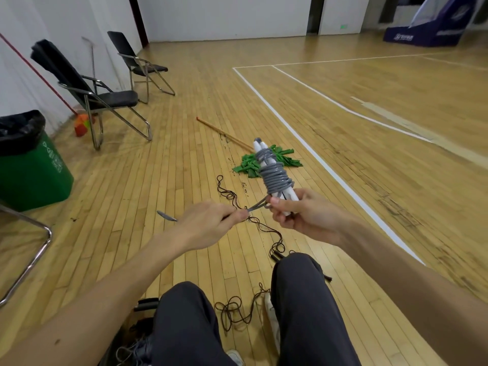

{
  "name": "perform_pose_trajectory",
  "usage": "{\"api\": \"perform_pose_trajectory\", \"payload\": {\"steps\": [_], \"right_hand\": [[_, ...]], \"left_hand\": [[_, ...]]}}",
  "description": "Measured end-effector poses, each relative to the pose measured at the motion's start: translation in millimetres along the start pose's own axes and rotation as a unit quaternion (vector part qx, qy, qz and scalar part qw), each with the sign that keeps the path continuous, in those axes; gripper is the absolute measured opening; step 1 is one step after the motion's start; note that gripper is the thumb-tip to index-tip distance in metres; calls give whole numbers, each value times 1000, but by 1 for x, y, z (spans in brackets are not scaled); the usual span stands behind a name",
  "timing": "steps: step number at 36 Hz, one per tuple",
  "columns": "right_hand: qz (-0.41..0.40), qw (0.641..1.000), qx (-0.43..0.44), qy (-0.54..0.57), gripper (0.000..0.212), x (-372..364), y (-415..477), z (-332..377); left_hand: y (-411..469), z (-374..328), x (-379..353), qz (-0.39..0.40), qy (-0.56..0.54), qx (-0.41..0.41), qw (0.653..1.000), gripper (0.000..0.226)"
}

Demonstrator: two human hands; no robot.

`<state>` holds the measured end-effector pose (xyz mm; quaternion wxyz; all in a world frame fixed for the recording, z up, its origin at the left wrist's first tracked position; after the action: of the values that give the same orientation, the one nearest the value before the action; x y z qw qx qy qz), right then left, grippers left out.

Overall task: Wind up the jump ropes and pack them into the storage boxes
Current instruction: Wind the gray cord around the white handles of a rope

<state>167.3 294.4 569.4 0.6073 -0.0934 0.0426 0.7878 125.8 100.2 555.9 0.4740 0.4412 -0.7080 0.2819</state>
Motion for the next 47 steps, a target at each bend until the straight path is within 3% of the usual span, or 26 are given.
{"api": "perform_pose_trajectory", "payload": {"steps": [2, 10, 14, 20, 24, 28, 34, 40, 43, 47], "right_hand": [[-10, 1000, -2, -8, 5, 1, 2, -2], [-36, 998, -43, -5, 12, -5, 16, -14], [-43, 997, -68, 3, 9, -7, 22, -20], [34, 992, -118, -42, 24, -20, 25, -38], [66, 988, -124, -57, 23, -34, 27, -46], [97, 981, -131, -103, 22, -43, 25, -50], [162, 960, -145, -176, 27, -47, 17, -55], [257, 926, -178, -212, 39, -58, 1, -60], [297, 919, -180, -186, 41, -66, -7, -61], [320, 914, -172, -180, 38, -74, -15, -59]], "left_hand": [[-3, -4, -1, 0, 26, -19, 999, 41], [-17, 5, 8, -34, 114, -35, 992, 24], [-22, 24, 16, -62, 152, -31, 986, 32], [-34, 21, 45, -122, 208, -107, 965, 51], [-40, 9, 59, -192, 213, -205, 936, 39], [-40, -7, 63, -202, 232, -249, 918, 35], [-34, -14, 63, -169, 238, -253, 922, 34], [-25, -26, 68, -179, 218, -270, 921, 52], [-20, -33, 76, -199, 212, -277, 916, 49], [-10, -39, 72, -152, 212, -263, 929, 58]]}}
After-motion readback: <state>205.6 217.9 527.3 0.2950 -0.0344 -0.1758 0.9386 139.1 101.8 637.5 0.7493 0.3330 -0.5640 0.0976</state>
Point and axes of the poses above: each hand's wrist, its own y-axis towards the middle knuckle, its own x-axis out of the back of the hand, z = x × y, the point moved 4 cm from there along y, towards the middle knuckle, and after that the axes turned 10 degrees about x, right-handed, at the moved point
